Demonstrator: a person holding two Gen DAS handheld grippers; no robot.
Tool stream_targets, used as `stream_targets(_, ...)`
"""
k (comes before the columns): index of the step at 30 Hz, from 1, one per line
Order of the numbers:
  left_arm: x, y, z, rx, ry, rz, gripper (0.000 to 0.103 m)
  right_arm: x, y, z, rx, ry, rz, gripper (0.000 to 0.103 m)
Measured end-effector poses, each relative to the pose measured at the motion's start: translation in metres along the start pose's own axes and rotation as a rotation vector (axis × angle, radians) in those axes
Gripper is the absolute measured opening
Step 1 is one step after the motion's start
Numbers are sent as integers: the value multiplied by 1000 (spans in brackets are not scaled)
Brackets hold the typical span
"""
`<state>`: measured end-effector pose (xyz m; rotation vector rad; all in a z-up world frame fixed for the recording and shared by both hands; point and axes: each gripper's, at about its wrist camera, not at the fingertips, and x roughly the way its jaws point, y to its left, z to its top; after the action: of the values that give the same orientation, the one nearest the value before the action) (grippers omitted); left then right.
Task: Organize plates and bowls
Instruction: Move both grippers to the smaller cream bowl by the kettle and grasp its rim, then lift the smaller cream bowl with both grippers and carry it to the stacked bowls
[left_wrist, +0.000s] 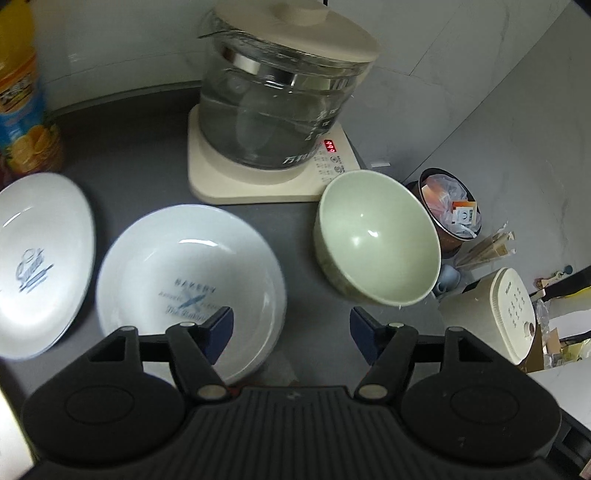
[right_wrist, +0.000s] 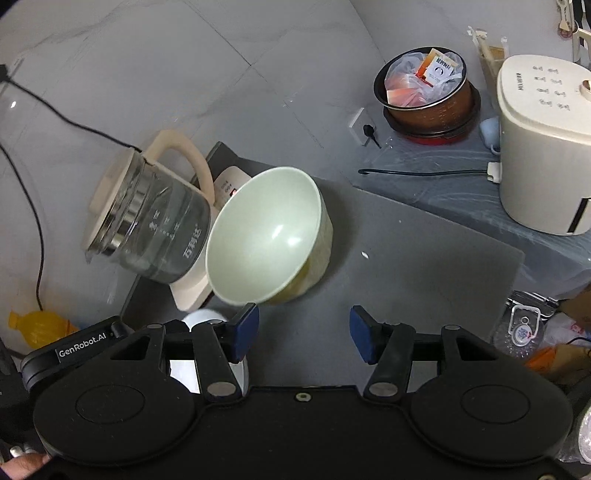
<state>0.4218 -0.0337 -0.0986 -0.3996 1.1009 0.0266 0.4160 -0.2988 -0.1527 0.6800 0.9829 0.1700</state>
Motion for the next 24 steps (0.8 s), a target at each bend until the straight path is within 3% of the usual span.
stream_targets(13,53,-19,32,-40,15,-25,64,58,-18,34,125,61,20,53)
stream_targets(17,67,-21,37,-57,28,-22,63,73,-21,38,168,85,25,47)
stream_targets(22,84,-18,41,-114,47,-29,54,91,-26,40,244,119,37,40)
stream_targets(24,91,-15,41,-145,64,-19,44,95,-29,40,278,132,33,36)
